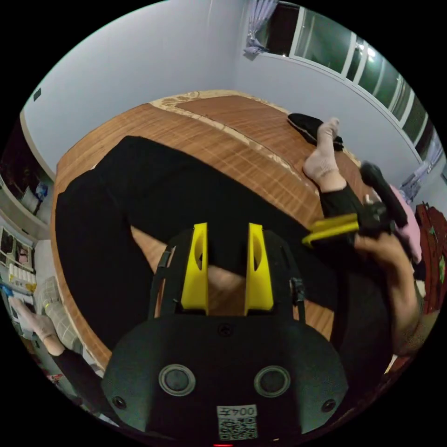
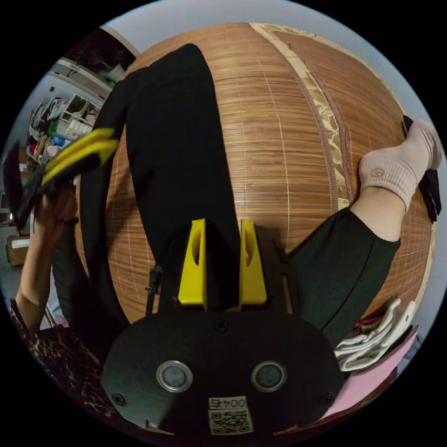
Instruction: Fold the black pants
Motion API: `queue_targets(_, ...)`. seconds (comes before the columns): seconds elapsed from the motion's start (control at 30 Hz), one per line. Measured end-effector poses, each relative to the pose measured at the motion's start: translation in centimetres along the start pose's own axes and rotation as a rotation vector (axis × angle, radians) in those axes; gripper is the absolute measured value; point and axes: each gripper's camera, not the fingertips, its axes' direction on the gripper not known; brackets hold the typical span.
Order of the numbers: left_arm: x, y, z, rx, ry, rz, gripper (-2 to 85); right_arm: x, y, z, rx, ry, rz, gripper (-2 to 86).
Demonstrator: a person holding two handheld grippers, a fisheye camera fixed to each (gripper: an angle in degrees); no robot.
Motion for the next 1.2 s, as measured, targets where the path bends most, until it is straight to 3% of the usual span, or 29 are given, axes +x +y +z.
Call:
queue_targets(0.23, -0.2, 15.5, -6.2, -0.089, 0.041, -0.120, 10.5, -2.2, -1.2, -2.0, 0.081, 0.054, 0.023, 11.3)
queue_targets(0.4, -2.8, 23.3, -10.8, -0.022, 0.029, -0.280, 9.4, -7.6, -1.4, -1.4, -0.138, 0.335, -0.058, 13.4)
queue_targets(0.7, -3.8, 24.9, -11.4, 0.102, 0.068, -0.354, 8.2, -11.8, -2.8, 5.1, -0.566, 0.434, -0.135, 5.6)
queue_targets(0.93, -4.2, 24.5, -11.7, 0.161, 0.090, -0.390, 7.8, -15.9, -2.7, 8.0, -0.559, 0.566, -0.223, 1.5)
queue_targets(1.03, -4.3, 23.8, -11.5, 0.170, 0.100, -0.394, 7.7, -18.4, -1.9, 7.8, -0.489, 0.491, -0.300, 0.6)
queue_targets(1.2, -3.8, 21.8, -10.7, 0.152, 0.086, -0.369, 7.6, -19.4, -1.0, 5.4, -0.265, -0.012, -0.315, -0.1)
